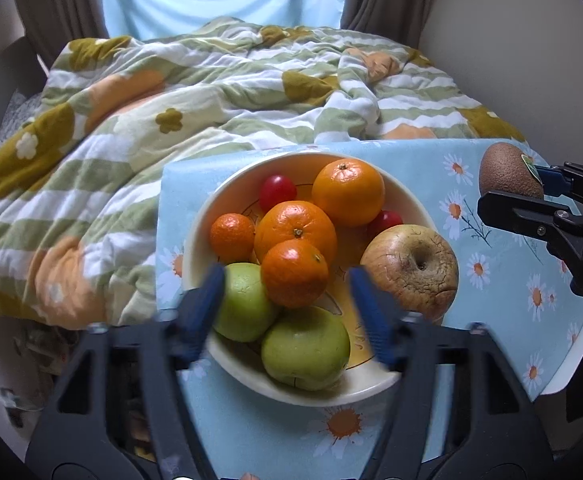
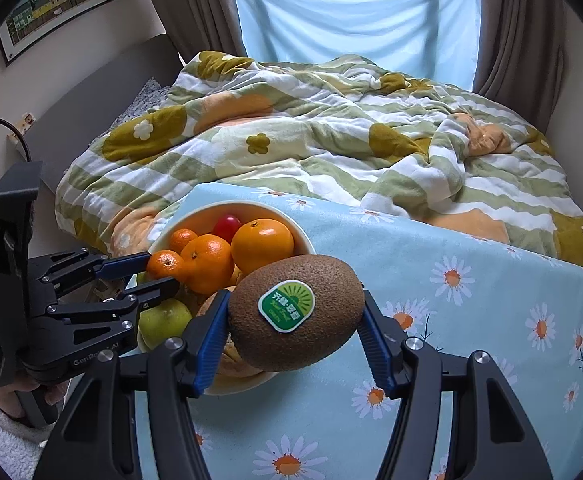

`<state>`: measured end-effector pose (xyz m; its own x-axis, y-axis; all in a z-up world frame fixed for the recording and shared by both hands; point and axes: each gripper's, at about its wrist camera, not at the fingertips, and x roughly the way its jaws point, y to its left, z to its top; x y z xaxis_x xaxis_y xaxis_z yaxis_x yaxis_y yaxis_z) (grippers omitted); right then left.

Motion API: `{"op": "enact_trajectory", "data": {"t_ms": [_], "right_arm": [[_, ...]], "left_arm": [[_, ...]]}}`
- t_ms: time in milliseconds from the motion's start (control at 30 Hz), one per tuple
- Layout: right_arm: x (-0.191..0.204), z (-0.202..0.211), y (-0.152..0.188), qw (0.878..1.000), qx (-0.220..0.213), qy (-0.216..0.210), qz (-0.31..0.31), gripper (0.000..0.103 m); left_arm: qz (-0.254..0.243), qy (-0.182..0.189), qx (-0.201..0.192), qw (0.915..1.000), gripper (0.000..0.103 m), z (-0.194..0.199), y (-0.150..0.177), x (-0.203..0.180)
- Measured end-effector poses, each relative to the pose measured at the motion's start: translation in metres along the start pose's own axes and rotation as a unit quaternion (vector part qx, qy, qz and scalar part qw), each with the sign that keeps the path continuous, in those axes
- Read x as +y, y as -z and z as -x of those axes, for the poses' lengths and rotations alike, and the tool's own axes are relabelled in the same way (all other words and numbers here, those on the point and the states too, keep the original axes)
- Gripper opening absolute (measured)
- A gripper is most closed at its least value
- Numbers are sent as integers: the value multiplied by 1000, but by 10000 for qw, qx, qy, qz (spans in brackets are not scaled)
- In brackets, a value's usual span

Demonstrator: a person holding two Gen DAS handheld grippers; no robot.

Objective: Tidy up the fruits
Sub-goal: 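Lower the kiwi into the white bowl and open the right tool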

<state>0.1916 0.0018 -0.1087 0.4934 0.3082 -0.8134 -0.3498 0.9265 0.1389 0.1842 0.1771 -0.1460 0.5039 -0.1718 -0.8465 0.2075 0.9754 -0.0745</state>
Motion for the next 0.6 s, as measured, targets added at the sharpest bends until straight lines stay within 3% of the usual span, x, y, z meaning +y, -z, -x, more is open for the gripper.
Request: {"op": "enact_trajectory", "data": {"t_ms": [100,600], "right_arm": [[2,0,-5,10000,-4,-9,36,57],[35,-34,-33,9975,108,-398,572,57]], "left_arm": [[112,104,-98,9998,103,10,2,5],[541,-274,-10,9982,103,36,25,23]]}}
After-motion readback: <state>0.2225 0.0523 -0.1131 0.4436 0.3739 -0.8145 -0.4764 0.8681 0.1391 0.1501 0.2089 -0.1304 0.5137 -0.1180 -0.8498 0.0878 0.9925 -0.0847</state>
